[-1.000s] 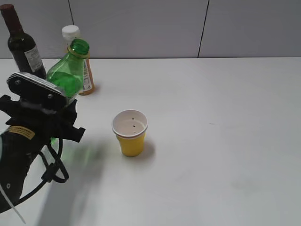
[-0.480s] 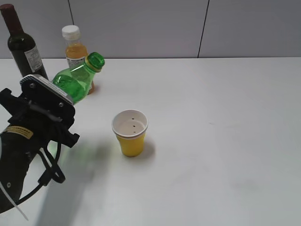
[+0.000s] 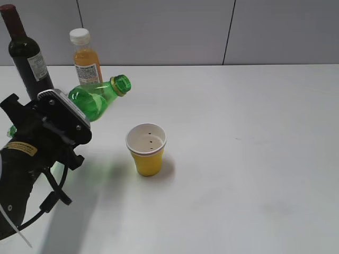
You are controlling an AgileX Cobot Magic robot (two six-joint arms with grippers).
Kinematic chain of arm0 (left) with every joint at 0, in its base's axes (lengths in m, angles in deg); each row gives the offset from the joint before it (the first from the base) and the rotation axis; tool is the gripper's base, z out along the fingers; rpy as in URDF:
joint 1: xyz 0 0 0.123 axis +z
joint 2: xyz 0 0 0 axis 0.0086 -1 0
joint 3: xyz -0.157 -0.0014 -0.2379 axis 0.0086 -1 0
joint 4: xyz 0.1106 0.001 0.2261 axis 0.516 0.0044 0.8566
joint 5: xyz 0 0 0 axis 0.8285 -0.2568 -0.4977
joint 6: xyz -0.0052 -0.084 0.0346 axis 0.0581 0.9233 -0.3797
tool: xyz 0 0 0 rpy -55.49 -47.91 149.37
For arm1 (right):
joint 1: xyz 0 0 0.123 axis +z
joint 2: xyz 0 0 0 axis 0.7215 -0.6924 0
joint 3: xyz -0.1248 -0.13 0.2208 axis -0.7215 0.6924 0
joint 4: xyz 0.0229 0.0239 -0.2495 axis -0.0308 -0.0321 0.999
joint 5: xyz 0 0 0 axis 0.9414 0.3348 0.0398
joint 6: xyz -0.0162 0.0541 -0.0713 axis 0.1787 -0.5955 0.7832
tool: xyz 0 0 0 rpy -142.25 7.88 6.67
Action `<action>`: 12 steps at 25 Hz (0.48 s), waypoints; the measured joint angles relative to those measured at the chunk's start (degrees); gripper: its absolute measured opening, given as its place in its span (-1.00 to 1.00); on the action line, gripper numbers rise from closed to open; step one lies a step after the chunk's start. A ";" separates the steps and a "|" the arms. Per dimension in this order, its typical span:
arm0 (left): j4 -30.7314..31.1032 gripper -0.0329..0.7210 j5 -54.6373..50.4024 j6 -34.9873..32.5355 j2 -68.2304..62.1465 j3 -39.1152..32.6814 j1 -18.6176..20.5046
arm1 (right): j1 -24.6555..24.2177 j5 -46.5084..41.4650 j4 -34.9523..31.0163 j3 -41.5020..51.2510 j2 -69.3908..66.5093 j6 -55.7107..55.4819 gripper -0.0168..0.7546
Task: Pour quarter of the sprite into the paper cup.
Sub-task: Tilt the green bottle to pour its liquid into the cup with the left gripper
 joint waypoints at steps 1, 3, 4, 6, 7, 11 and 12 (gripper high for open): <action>0.00 0.30 0.00 -0.81 0.00 0.00 0.00 | 0.00 0.00 0.00 0.00 0.00 0.00 0.58; -0.05 0.30 0.00 -2.64 0.00 0.00 0.00 | 0.00 0.00 0.00 0.00 0.00 0.00 0.58; -0.05 0.30 0.00 -3.29 0.00 0.00 0.00 | 0.00 0.00 0.00 0.00 0.00 0.00 0.58; -0.25 0.30 0.00 -4.69 0.00 0.00 0.00 | 0.00 0.00 0.00 0.00 0.00 0.00 0.58; -0.44 0.30 0.00 -5.22 0.00 0.00 0.00 | 0.00 0.00 0.00 0.00 0.00 0.00 0.58; -1.08 0.30 0.00 -8.00 0.00 0.00 0.00 | 0.00 0.00 0.00 0.00 0.00 0.00 0.58; -1.13 0.30 0.00 -8.62 0.00 0.00 0.00 | 0.00 0.00 0.00 0.00 0.00 0.00 0.58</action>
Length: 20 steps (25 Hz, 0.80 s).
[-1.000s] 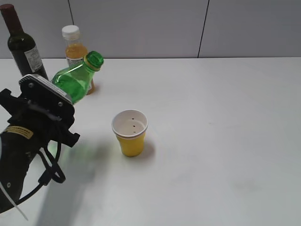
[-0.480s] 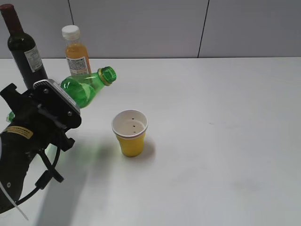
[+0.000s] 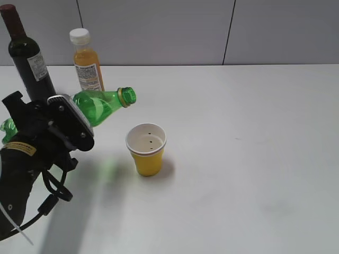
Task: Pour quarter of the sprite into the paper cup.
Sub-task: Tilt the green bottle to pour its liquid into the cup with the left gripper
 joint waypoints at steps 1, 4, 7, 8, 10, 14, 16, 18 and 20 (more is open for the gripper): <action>-0.06 0.30 0.00 -0.46 0.00 0.00 0.00 | 0.00 0.00 0.00 0.00 0.00 0.00 0.58; -0.40 0.30 0.00 -1.27 0.00 0.00 0.00 | 0.00 0.00 0.00 0.00 0.00 0.00 0.58; -0.80 0.30 0.00 -2.08 0.00 0.00 0.06 | 0.00 0.00 0.00 0.00 0.00 0.00 0.58; -0.88 0.30 0.00 -2.33 0.00 0.00 0.14 | 0.00 0.00 0.00 0.00 0.00 0.00 0.58; -0.87 0.30 0.00 -2.71 0.00 0.00 0.46 | 0.00 0.00 0.00 0.00 0.00 0.00 0.58; -1.08 0.30 0.02 -3.63 0.00 0.00 1.02 | 0.00 0.00 0.00 0.00 0.00 0.00 0.58; -1.08 0.30 0.02 -4.84 0.00 0.00 1.41 | 0.00 0.00 0.00 0.00 0.00 0.00 0.58; -1.13 0.30 0.02 -5.71 0.00 0.00 1.53 | 0.00 0.00 0.00 0.00 0.00 0.00 0.58; -1.07 0.30 0.02 -6.84 0.00 0.00 1.53 | 0.00 0.00 0.00 0.00 0.00 0.00 0.58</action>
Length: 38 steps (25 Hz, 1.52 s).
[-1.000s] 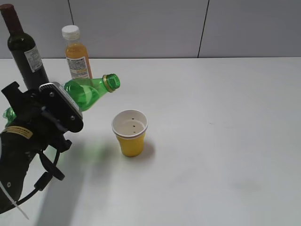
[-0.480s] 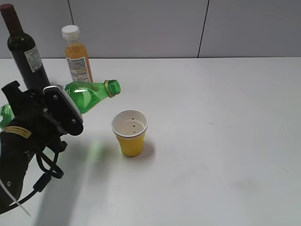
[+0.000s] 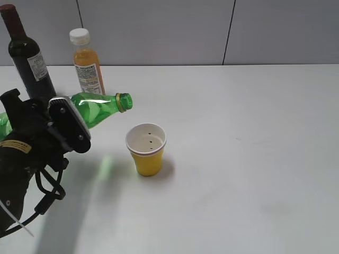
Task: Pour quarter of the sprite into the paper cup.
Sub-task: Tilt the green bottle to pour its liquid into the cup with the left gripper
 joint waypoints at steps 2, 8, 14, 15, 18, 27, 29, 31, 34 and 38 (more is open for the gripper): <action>0.06 0.30 0.00 -0.73 0.00 0.00 0.00 | 0.00 0.00 0.00 0.00 0.00 0.00 0.58; 0.29 0.30 0.00 -4.92 0.00 0.00 0.05 | 0.00 0.00 0.00 0.00 0.00 0.00 0.58; 0.47 0.30 0.00 -7.54 0.00 0.00 0.05 | 0.00 0.00 0.00 0.00 0.00 0.00 0.58; 0.47 0.30 0.00 -8.20 0.00 0.00 0.05 | 0.00 0.00 0.00 0.00 0.00 0.00 0.58; 0.47 0.30 0.00 -9.91 0.00 0.00 0.05 | 0.00 0.00 0.00 0.00 0.00 0.00 0.58; 0.47 0.30 0.00 -13.72 0.00 0.00 0.05 | 0.00 0.00 0.00 0.00 0.00 0.00 0.58; 0.48 0.30 0.00 -14.28 0.00 0.00 0.05 | 0.00 0.00 0.00 0.00 0.00 0.00 0.58; 0.53 0.30 0.00 -14.72 0.00 0.00 0.05 | 0.00 0.00 0.00 0.00 0.00 0.00 0.58; 0.59 0.30 0.05 -15.70 0.00 0.00 0.05 | 0.00 0.00 0.00 0.00 0.00 0.00 0.58; 0.64 0.30 0.05 -15.97 0.00 0.00 0.05 | 0.00 0.00 0.00 0.00 0.00 0.00 0.58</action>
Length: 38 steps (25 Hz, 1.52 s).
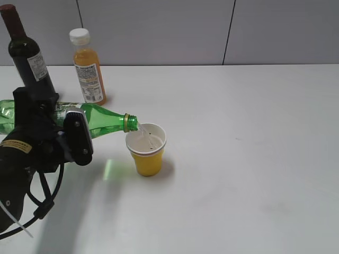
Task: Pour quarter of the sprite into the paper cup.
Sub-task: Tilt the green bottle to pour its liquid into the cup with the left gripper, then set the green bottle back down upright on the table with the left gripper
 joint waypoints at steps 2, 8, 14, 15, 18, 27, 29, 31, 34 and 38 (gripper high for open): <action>0.00 0.30 0.00 0.01 0.00 0.00 0.00 | 0.00 0.00 0.00 0.00 0.00 0.00 0.58; 0.05 0.30 0.02 1.40 0.00 0.00 0.00 | 0.00 0.00 0.00 0.00 0.00 0.00 0.58; 1.24 0.30 0.21 8.10 0.00 0.00 0.00 | 0.00 0.00 0.00 0.00 0.00 0.00 0.58; 1.59 0.30 0.26 9.72 0.00 0.00 0.00 | 0.00 0.00 0.00 0.00 0.00 0.00 0.58; 3.71 0.30 0.27 14.45 0.00 0.00 0.00 | 0.00 0.00 0.00 0.00 0.00 0.00 0.58; 9.97 0.30 0.34 41.70 0.00 0.00 0.00 | 0.00 0.00 0.00 0.00 0.00 0.00 0.58; 11.63 0.30 0.34 47.40 0.00 0.00 0.29 | 0.00 0.00 0.00 0.00 0.00 0.00 0.58; 15.62 0.30 0.34 52.48 0.00 0.00 1.25 | 0.00 0.00 0.00 0.00 0.00 0.00 0.58; 21.26 0.30 0.34 60.95 0.00 0.00 3.49 | 0.00 0.00 0.00 0.00 0.00 0.00 0.58; 25.41 0.30 0.40 73.56 0.00 0.00 7.16 | 0.00 0.00 0.00 0.00 0.00 0.00 0.58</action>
